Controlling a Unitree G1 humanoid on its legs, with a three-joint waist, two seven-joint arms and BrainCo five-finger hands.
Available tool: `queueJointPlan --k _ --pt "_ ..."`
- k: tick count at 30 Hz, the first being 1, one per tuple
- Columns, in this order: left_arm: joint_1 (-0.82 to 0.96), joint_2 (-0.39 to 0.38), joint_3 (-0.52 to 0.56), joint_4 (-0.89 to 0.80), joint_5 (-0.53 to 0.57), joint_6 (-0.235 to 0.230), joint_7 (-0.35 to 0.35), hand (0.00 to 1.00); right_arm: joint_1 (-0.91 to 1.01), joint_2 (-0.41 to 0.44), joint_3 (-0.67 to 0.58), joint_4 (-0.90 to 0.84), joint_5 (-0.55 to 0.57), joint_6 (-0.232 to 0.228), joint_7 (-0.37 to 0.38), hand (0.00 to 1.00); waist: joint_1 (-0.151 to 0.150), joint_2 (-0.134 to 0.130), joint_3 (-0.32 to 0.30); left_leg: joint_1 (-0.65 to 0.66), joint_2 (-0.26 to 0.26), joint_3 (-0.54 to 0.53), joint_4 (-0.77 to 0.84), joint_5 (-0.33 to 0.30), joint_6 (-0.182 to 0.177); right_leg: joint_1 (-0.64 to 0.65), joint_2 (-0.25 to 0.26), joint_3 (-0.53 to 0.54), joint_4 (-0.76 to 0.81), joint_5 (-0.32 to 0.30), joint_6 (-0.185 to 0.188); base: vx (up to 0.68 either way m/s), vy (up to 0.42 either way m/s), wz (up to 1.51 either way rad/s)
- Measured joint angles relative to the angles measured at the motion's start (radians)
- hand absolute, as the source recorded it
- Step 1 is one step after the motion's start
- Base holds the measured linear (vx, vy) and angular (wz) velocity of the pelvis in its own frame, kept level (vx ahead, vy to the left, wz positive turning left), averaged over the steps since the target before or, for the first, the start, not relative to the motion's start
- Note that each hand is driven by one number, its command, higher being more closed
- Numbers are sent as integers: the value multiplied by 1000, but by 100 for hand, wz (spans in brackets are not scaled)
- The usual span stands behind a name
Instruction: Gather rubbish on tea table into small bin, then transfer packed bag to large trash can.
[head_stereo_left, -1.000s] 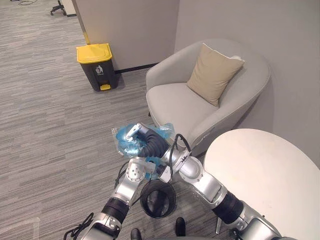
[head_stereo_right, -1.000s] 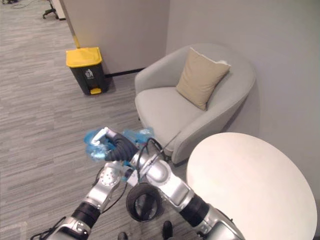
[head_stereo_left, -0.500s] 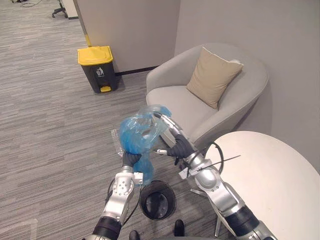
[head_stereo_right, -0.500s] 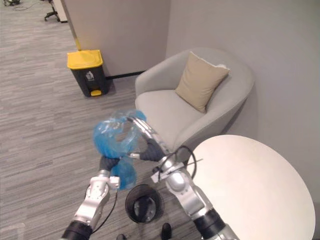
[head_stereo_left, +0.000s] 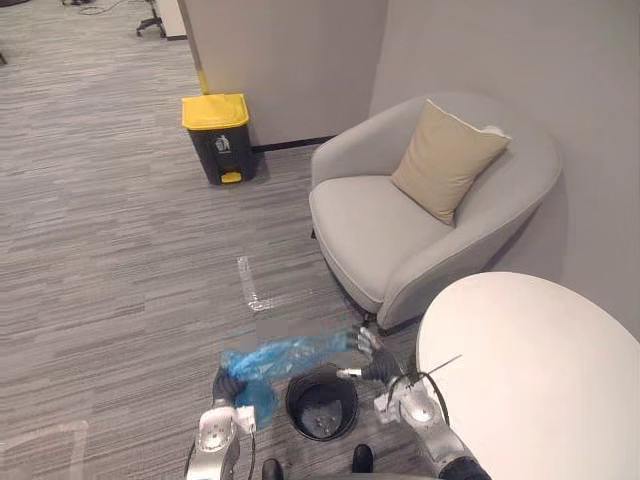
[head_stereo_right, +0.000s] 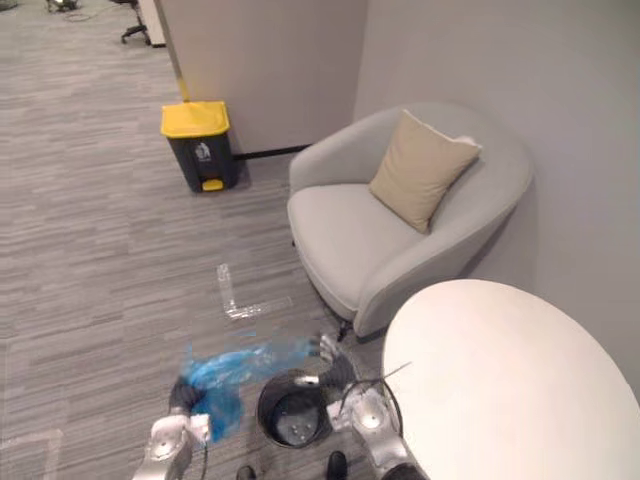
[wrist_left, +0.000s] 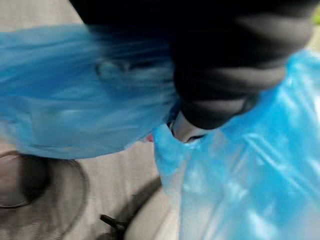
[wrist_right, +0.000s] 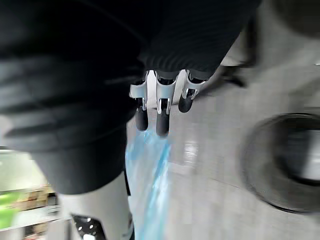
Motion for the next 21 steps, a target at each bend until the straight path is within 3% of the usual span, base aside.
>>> queueJointPlan --k 14,19,21 --pt "35 -18 23 130 -19 10 -37 100 -10 5 -99 144 9 40 -70 0 4 8 60 44 -23 -9 0 -12 15 47 -25 -10 10 -10 10 9 11 3" --pt "16 -21 16 147 -20 10 -37 100 -57 6 -128 185 -10 51 -88 0 18 10 126 34 -27 50 13 -9 20 -28 -27 48 89 -10 10 -42 31 -32" --pt "-15 -20 15 147 -21 10 -37 100 -62 7 -128 184 -12 60 -101 0 17 -2 144 -34 -27 60 90 -27 45 -104 -44 49 167 -10 13 -151 43 -16"
